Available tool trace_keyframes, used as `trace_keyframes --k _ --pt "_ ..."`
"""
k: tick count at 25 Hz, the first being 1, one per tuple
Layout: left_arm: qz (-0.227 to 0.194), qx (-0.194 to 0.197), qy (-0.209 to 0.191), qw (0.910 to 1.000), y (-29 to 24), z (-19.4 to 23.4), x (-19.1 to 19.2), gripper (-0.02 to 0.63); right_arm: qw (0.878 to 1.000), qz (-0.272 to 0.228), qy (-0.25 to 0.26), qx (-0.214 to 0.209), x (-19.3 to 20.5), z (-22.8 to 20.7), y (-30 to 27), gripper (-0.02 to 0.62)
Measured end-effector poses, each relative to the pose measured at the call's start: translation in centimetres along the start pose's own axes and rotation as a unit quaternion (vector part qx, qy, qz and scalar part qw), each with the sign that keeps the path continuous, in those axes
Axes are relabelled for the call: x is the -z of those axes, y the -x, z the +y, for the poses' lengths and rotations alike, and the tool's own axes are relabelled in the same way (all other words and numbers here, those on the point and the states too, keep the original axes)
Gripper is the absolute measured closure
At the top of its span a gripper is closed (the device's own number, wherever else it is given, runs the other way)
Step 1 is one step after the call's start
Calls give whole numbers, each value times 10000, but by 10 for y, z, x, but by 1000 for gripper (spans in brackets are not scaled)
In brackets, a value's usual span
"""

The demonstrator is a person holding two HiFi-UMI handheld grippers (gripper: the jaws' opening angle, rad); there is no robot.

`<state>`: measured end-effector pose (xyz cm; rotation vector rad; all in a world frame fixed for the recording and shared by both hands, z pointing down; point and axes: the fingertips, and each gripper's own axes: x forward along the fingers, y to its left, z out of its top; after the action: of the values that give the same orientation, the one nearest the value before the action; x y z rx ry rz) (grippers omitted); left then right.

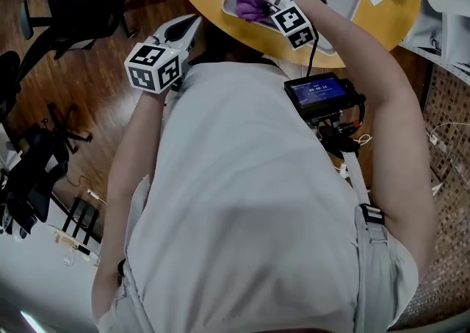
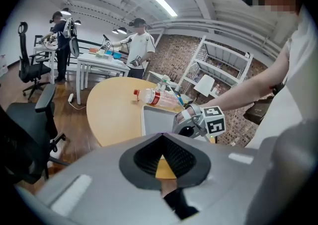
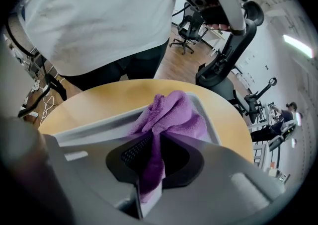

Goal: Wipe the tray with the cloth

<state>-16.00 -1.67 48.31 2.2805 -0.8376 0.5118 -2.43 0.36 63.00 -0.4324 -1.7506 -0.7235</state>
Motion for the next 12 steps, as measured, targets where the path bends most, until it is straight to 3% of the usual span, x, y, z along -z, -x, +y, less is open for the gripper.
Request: trace_keyframes --k 5,12 --pt "200 346 -353 9986 -27 -55 -5 606 9995 163 -250 114 27 68 37 548" --pt "493 773 -423 9949 -70 -55 -3 606 9950 354 -932 96 59 116 35 548"
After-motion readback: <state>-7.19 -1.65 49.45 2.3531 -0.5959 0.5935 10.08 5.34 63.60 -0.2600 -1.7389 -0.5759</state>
